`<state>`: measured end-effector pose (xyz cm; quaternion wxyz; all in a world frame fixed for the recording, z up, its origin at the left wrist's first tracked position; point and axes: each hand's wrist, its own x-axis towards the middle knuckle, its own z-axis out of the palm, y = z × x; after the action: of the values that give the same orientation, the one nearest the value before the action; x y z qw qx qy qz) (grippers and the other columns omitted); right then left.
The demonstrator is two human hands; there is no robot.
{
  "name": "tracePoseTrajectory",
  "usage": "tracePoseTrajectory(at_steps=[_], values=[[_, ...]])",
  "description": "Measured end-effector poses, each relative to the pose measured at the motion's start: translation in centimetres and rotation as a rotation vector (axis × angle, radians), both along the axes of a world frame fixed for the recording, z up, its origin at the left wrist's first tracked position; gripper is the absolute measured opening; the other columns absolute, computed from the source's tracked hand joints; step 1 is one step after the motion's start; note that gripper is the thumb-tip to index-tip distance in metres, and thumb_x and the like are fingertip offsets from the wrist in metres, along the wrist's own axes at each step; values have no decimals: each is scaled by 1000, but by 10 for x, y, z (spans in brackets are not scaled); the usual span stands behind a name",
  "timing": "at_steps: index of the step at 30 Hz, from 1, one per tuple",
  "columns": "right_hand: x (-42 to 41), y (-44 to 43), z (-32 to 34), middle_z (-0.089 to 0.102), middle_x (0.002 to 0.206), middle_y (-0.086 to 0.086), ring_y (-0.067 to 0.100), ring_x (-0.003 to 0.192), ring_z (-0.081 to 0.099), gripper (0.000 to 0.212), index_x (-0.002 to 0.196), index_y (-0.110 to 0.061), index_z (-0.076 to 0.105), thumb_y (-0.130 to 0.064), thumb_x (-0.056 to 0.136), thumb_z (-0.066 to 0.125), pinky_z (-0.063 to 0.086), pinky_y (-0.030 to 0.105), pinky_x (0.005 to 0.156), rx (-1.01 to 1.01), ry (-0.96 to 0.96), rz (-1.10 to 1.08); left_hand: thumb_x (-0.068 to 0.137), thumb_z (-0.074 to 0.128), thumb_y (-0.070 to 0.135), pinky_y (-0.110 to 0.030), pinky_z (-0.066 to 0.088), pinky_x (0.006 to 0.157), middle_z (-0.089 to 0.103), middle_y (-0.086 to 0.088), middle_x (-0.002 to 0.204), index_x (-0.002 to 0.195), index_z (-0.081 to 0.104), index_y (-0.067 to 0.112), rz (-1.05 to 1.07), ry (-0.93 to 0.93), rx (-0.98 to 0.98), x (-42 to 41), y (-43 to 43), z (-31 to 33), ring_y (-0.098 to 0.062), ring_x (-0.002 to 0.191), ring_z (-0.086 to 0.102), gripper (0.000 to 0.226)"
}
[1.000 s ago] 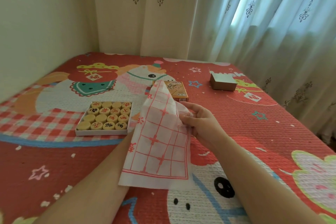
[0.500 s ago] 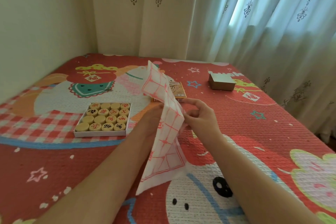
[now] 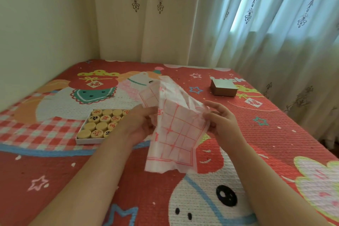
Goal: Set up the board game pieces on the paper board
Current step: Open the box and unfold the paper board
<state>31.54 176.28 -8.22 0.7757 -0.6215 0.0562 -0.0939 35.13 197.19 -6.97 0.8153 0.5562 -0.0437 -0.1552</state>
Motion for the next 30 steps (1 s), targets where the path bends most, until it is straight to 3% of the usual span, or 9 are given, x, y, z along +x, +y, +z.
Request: tracePoseTrajectory(at_steps=[2, 5, 8, 10, 12, 16, 21, 25, 30], values=[[0, -9, 0, 63, 85, 8, 12, 55, 62, 34, 110, -10, 61, 8, 82, 55, 50, 23, 47, 34, 7, -13, 58, 68, 7, -29, 41, 58, 62, -7, 76, 90, 59, 13, -27, 18, 35, 7, 14, -2, -18, 64, 53, 33], [0, -20, -3, 62, 79, 6, 13, 57, 59, 30, 106, -11, 63, 7, 84, 53, 47, 23, 46, 53, 25, -56, 68, 66, -1, -25, 40, 48, 58, -8, 76, 93, 54, 12, 31, 39, 130, 13, 26, -1, -17, 59, 51, 30], [0, -28, -6, 62, 79, 7, 18, 63, 57, 29, 102, -14, 64, 7, 83, 54, 44, 28, 53, 27, 40, -84, 77, 62, -2, -28, 41, 54, 61, -7, 72, 105, 59, 5, 140, 18, 218, 14, 30, 1, -17, 59, 52, 29], [0, -33, -6, 60, 77, 7, 16, 60, 58, 29, 103, -13, 63, 6, 83, 54, 46, 27, 51, 13, 56, -104, 80, 60, -2, -28, 46, 56, 65, -4, 64, 91, 65, 3, 224, -5, 231, 15, 32, 4, -16, 58, 56, 13], [-1, -37, -7, 59, 75, 4, 10, 51, 58, 30, 104, -13, 63, 6, 83, 54, 48, 24, 45, -24, 72, -122, 82, 58, -1, -28, 49, 59, 65, -3, 62, 79, 65, 8, 270, -18, 247, 15, 35, 6, -17, 59, 58, 12], [-3, -44, -7, 61, 83, 6, 12, 53, 59, 30, 102, -17, 65, 4, 82, 57, 50, 24, 45, -105, 100, -134, 86, 55, 0, -37, 50, 76, 64, -9, 75, 74, 63, 12, 324, -64, 285, 16, 40, 8, -22, 71, 60, 18], [-3, -50, -7, 65, 99, 8, 17, 67, 62, 29, 97, -22, 66, 2, 82, 59, 52, 28, 52, -160, 137, -168, 86, 55, 0, -39, 50, 82, 62, -7, 77, 72, 61, 13, 397, -119, 372, 20, 45, 6, -24, 78, 59, 20], [-5, -52, -6, 64, 97, 6, 11, 59, 60, 29, 104, -19, 65, 0, 83, 59, 45, 17, 39, -168, 146, -187, 88, 56, 4, -35, 50, 79, 59, -5, 80, 72, 59, 16, 465, -156, 444, 23, 47, 2, -22, 84, 57, 20], [-4, -58, -8, 64, 103, 10, 17, 67, 62, 31, 104, -19, 66, 1, 82, 59, 50, 19, 43, -173, 136, -189, 89, 56, 9, -29, 51, 71, 59, -3, 81, 76, 59, 20, 494, -208, 508, 20, 45, 2, -17, 77, 58, 18]])
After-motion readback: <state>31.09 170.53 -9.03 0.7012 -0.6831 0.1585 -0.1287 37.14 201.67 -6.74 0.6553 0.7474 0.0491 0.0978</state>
